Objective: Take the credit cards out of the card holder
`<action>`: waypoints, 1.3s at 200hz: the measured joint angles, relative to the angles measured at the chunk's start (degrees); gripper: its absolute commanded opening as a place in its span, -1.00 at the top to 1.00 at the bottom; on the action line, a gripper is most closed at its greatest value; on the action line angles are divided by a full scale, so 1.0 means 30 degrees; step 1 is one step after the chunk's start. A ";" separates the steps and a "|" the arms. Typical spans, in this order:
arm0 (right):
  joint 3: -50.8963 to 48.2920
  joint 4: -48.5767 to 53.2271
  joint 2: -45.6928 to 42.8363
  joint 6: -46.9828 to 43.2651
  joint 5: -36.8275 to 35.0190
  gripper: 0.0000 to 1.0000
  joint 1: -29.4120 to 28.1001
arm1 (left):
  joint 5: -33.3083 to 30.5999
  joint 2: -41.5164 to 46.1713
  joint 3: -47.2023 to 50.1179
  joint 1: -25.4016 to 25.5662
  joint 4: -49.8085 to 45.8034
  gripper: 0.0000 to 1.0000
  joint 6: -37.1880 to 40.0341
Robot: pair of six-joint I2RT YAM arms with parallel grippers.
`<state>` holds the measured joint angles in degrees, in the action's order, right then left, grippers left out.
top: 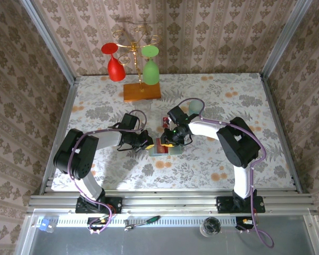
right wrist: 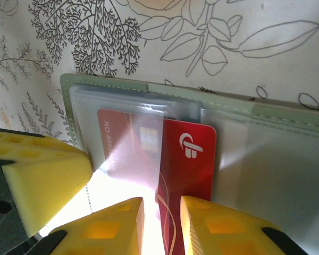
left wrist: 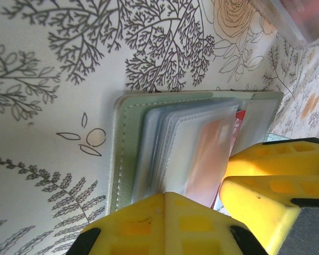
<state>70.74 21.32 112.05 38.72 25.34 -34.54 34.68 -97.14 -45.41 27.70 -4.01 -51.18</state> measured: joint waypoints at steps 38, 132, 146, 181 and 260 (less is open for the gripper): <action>0.0000 0.0226 -0.0117 -0.0058 -0.0306 0.48 0.0000 | 0.0007 0.0007 -0.0087 0.0000 -0.0226 0.97 0.0007; -0.0197 0.0160 -0.1290 -0.0051 -0.0321 0.48 0.0102 | -0.0452 0.0233 -0.1464 0.0809 -0.1829 0.98 0.0605; -0.0364 0.0087 -0.1326 -0.0051 -0.0321 0.48 0.0182 | -0.0532 0.0233 -0.1545 0.1020 -0.1974 1.00 0.0656; -0.0641 0.0044 -0.1333 -0.0051 -0.0321 0.47 0.0306 | -0.0874 0.0219 -0.1545 0.1137 -0.2506 1.00 0.0860; -0.0831 -0.0080 -0.1333 -0.0036 -0.0321 0.47 0.0364 | -0.1202 0.0109 -0.1545 0.1137 -0.2812 1.00 0.1086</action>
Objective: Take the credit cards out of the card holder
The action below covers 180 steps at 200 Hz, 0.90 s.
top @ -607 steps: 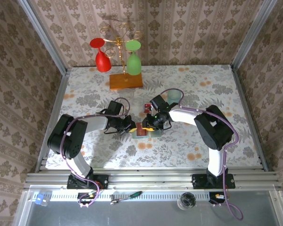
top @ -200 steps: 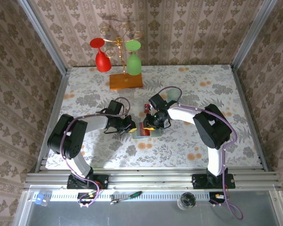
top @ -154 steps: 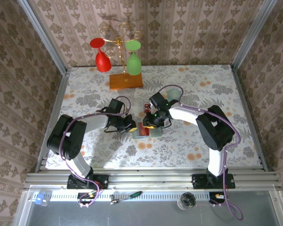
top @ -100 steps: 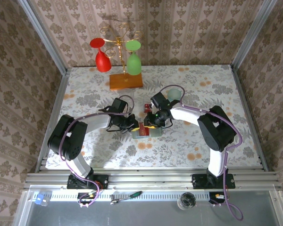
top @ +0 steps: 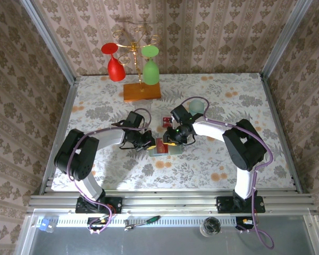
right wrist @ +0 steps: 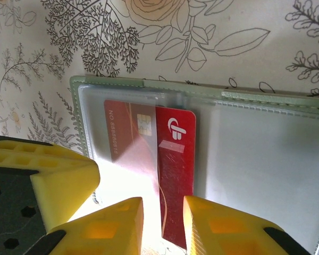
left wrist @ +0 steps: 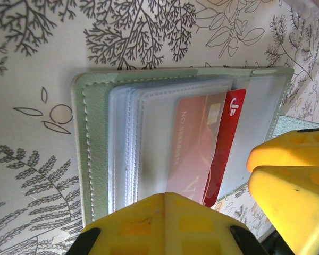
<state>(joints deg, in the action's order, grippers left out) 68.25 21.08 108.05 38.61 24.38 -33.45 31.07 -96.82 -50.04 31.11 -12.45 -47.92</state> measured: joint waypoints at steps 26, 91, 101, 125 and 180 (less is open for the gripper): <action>-0.0029 -0.0044 0.0000 0.0044 0.0007 0.47 0.0029 | 0.0000 0.0000 0.0000 0.0000 0.0007 1.00 -0.0007; -0.0044 -0.0051 0.0000 0.0058 0.0007 0.46 0.0029 | 0.0066 0.0000 0.0000 0.0015 0.0073 1.00 -0.0007; -0.0044 -0.0051 0.0000 0.0058 0.0007 0.46 0.0029 | 0.0073 0.0000 0.0000 0.0036 0.0109 1.00 -0.0007; -0.0058 -0.0073 0.0000 0.0058 0.0007 0.46 0.0066 | 0.0168 -0.0226 0.0000 0.0087 0.0277 1.00 -0.0007; -0.0204 -0.0117 0.0000 0.0058 0.0015 0.46 0.0102 | 0.0131 -0.0539 -0.0182 0.0248 -0.0022 1.00 0.0095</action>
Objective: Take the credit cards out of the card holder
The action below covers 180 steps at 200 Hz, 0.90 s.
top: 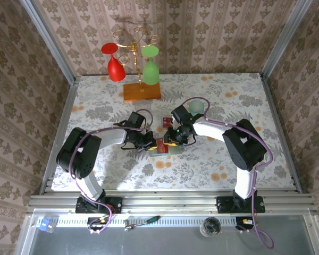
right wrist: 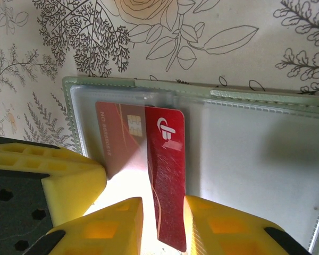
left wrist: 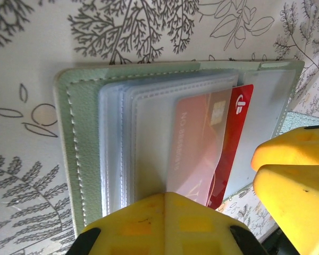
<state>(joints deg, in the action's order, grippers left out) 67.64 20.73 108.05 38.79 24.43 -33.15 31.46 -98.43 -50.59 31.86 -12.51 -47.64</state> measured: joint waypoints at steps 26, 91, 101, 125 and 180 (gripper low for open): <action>-0.0022 -0.0117 0.0000 0.0000 0.0007 0.45 0.0000 | -0.0073 0.0000 -0.0066 0.0000 -0.0204 1.00 0.0080; -0.0211 -0.0568 0.0393 0.0022 0.0597 0.43 0.0146 | -0.0306 0.0000 -0.0248 0.0000 -0.0627 1.00 0.0372; -0.0211 -0.0721 0.0525 0.0066 0.0743 0.42 0.0146 | -0.0364 0.0000 -0.0284 0.0000 -0.0707 1.00 0.0401; -0.0211 -0.1115 0.0874 0.0146 0.1195 0.42 0.0138 | -0.0466 0.0000 -0.0357 0.0000 -0.0816 1.00 0.0423; -0.0466 -0.1982 0.1129 0.0328 0.2055 0.46 0.0175 | -0.0597 0.0000 -0.0408 0.0000 -0.0903 1.00 0.0474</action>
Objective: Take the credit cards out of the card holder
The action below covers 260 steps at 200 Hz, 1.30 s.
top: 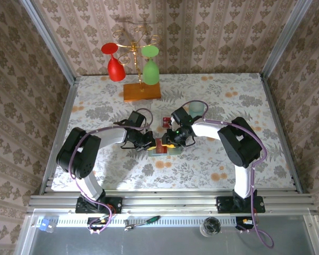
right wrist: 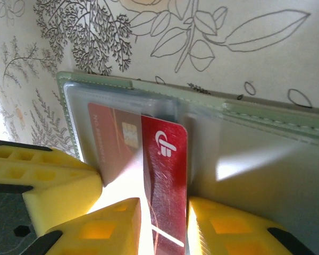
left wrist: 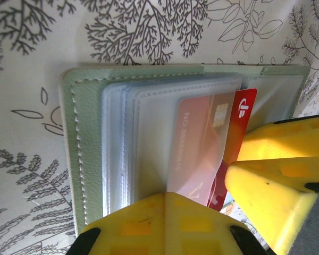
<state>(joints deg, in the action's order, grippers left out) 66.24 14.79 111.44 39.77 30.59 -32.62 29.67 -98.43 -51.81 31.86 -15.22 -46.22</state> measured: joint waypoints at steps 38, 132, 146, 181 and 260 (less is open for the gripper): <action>-0.0291 -0.0590 0.0000 0.0379 0.0430 0.54 0.0044 | -0.0044 0.0000 -0.0015 0.0000 -0.0058 1.00 0.0000; -0.1064 -0.1858 -0.0036 0.0911 0.0962 0.72 0.0291 | -0.0058 0.0000 -0.0029 -0.0022 -0.0095 1.00 0.0007; -0.1209 -0.2069 -0.0080 0.0969 0.0998 0.74 0.0321 | -0.0058 0.0000 -0.0036 -0.0022 -0.0109 1.00 0.0007; -0.1421 -0.2463 -0.0211 0.1188 0.1180 0.80 0.0415 | -0.0117 0.0000 -0.0058 -0.0022 -0.0175 1.00 0.0015; -0.1588 -0.2127 -0.1013 0.1144 0.0874 0.84 0.0539 | -0.0131 0.0000 -0.0087 -0.0022 -0.0226 1.00 0.0211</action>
<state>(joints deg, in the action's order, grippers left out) 61.47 8.40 108.40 43.20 33.21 -31.00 29.28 -98.43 -52.07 31.79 -15.90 -45.58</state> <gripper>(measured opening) 0.082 0.050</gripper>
